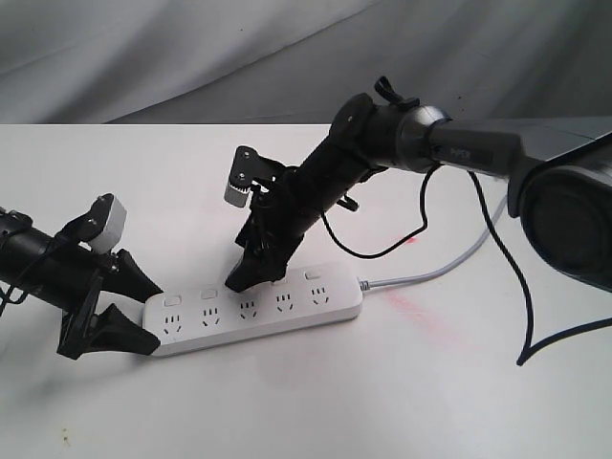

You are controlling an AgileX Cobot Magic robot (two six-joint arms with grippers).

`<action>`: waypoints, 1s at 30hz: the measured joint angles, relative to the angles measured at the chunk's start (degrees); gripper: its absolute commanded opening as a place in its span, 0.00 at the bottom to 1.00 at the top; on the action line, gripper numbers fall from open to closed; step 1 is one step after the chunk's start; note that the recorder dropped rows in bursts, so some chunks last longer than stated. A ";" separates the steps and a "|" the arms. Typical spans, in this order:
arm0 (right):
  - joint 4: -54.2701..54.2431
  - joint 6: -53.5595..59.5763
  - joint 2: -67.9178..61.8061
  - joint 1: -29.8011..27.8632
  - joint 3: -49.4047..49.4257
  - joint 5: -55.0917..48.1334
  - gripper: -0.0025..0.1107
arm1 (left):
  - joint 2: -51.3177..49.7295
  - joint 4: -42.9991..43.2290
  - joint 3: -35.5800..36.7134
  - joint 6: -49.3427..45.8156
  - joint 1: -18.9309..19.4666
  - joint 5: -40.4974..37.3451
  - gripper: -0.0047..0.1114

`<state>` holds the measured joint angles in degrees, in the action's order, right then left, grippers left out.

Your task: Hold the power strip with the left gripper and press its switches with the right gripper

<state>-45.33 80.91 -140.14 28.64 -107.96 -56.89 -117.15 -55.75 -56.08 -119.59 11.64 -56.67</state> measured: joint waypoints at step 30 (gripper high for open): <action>7.12 -2.90 0.94 0.50 -0.46 1.85 0.66 | 0.00 -0.10 0.00 0.00 0.00 0.00 0.52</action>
<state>-38.21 78.01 -139.21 29.13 -108.42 -55.04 -117.15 -55.85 -56.08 -119.59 11.64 -56.67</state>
